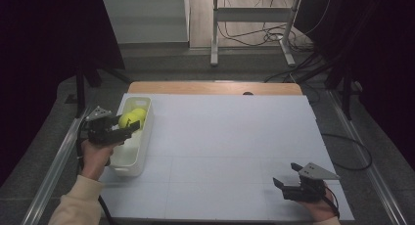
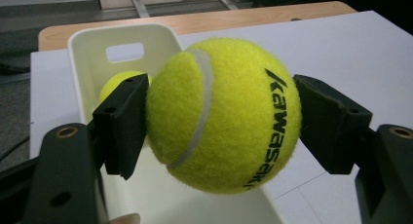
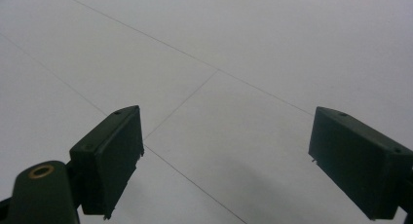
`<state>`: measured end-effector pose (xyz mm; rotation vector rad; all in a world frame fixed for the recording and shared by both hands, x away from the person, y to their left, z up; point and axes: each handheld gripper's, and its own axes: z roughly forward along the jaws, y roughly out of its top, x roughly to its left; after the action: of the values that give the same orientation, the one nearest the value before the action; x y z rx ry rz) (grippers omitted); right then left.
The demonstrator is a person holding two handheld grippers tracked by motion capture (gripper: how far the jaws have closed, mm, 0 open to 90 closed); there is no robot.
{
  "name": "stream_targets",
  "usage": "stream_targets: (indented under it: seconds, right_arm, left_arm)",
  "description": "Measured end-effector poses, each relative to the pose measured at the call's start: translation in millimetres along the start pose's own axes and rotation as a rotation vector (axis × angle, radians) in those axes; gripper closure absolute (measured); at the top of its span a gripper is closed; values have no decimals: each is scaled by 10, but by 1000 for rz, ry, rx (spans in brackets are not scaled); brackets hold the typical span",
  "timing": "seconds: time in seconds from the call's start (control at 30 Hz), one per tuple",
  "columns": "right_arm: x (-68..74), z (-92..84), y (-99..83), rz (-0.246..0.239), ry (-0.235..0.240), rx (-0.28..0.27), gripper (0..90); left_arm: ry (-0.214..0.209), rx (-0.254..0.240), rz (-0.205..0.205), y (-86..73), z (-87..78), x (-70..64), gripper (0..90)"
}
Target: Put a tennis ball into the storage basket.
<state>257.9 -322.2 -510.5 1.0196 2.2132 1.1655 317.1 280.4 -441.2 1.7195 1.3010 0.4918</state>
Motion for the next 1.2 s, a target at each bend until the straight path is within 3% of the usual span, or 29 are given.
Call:
stream_targets:
  seconds: [0.53, 0.77, 1.2]
  right_arm:
    - [0, 5, 1, -2, 2, -1, 131]
    - [0, 6, 2, 0, 1, -1, 130]
    - [3, 7, 2, -3, 3, 0, 131]
  left_arm:
    - [37, 63, -36, -8, 102, 117, 257]
    - [47, 111, -31, -19, 158, 131, 255]
    - [45, 115, -32, -12, 155, 128, 255]
